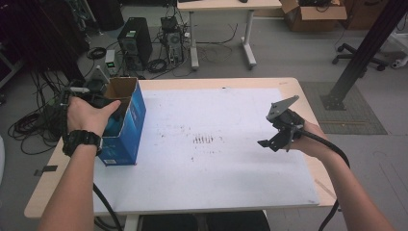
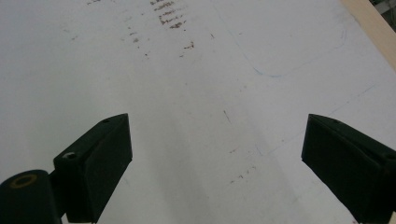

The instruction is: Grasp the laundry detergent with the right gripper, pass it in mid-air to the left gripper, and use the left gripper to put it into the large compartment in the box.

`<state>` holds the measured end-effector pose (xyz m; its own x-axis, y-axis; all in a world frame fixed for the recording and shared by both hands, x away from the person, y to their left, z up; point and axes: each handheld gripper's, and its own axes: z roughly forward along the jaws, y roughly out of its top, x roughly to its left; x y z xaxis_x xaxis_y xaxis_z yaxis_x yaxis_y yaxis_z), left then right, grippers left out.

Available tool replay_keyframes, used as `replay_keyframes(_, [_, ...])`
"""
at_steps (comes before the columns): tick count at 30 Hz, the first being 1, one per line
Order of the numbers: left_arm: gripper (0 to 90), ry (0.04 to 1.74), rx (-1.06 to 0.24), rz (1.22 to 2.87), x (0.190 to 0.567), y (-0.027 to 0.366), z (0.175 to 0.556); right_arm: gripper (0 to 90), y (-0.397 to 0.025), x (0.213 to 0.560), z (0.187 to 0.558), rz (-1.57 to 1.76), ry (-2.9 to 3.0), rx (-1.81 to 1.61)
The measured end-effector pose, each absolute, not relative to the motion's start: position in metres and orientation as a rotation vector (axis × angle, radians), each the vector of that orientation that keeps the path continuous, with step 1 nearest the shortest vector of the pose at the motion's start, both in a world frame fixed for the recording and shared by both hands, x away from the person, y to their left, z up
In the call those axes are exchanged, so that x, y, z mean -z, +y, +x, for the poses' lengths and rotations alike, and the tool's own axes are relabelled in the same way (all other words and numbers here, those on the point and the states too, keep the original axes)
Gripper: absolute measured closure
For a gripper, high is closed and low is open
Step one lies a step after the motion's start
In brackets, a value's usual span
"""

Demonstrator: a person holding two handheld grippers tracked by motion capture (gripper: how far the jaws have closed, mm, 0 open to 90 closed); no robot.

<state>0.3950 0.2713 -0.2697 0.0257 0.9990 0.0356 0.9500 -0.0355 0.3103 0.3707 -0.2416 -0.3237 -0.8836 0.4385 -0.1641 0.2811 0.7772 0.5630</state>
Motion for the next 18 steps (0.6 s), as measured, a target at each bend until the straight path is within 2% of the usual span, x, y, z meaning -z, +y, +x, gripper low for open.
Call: replay_keyframes(18, [37.8,2.03,-0.373,2.115,0.2789,0.2738,0.394,8.3,-0.2357,0.3275,0.3697,0.548,2.694,-0.777])
